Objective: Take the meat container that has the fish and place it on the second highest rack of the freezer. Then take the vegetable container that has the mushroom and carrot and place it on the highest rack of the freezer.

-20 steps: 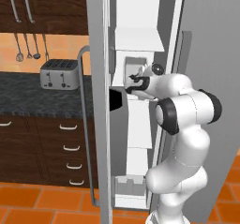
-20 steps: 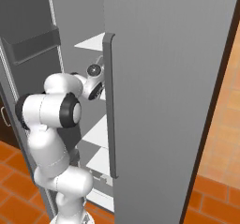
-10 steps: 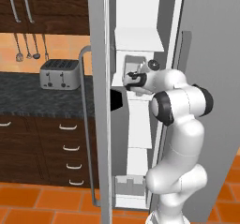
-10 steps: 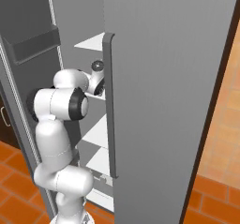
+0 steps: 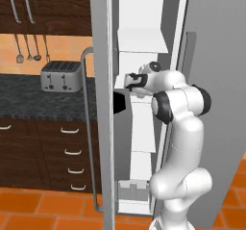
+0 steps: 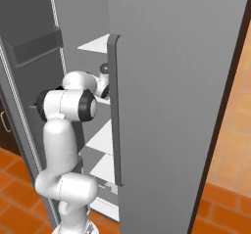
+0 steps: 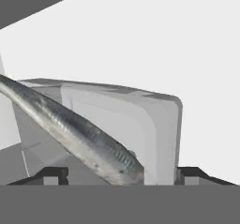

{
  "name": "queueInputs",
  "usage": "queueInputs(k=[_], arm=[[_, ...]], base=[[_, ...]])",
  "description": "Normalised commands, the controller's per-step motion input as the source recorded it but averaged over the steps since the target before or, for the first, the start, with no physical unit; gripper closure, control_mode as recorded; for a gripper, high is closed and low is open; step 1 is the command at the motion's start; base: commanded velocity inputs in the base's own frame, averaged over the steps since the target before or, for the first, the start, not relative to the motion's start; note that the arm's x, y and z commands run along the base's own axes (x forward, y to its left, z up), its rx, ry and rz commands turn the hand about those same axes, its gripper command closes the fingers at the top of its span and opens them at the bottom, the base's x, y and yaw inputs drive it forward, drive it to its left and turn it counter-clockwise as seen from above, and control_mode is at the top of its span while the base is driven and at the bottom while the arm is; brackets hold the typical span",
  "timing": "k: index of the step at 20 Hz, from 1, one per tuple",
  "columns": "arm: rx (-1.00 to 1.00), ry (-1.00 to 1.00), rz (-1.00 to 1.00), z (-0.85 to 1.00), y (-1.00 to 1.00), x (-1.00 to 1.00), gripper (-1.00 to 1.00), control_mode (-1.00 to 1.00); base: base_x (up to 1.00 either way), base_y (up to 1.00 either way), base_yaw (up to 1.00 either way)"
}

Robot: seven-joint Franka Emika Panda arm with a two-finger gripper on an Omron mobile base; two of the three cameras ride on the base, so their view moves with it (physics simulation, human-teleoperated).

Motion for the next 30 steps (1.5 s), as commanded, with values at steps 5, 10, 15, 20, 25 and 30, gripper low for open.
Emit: queueInputs(k=[5, 10, 15, 20, 25, 30], arm=[[-0.01, -0.02, 0.09, 0.57, 0.33, -0.34, -1.00, -1.00], [0.00, -0.01, 0.20, 0.78, 0.15, -0.53, -1.00, -1.00], [-0.46, 0.01, 0.54, 0.03, 0.01, -0.96, -1.00, -1.00], [-0.61, 0.17, 0.74, 0.00, 0.00, -0.84, -1.00, -1.00], [-0.36, 0.02, 0.77, 0.00, -0.13, -0.91, -1.00, -1.00], [-0.27, -0.01, 0.69, -0.13, -0.52, -1.00, -1.00, -1.00]], base=[[0.00, 0.00, 0.00], [0.00, 0.00, 0.00], [0.00, 0.00, 0.00], [0.00, 0.00, 0.00], [0.00, 0.00, 0.00], [0.00, 0.00, 0.00]])
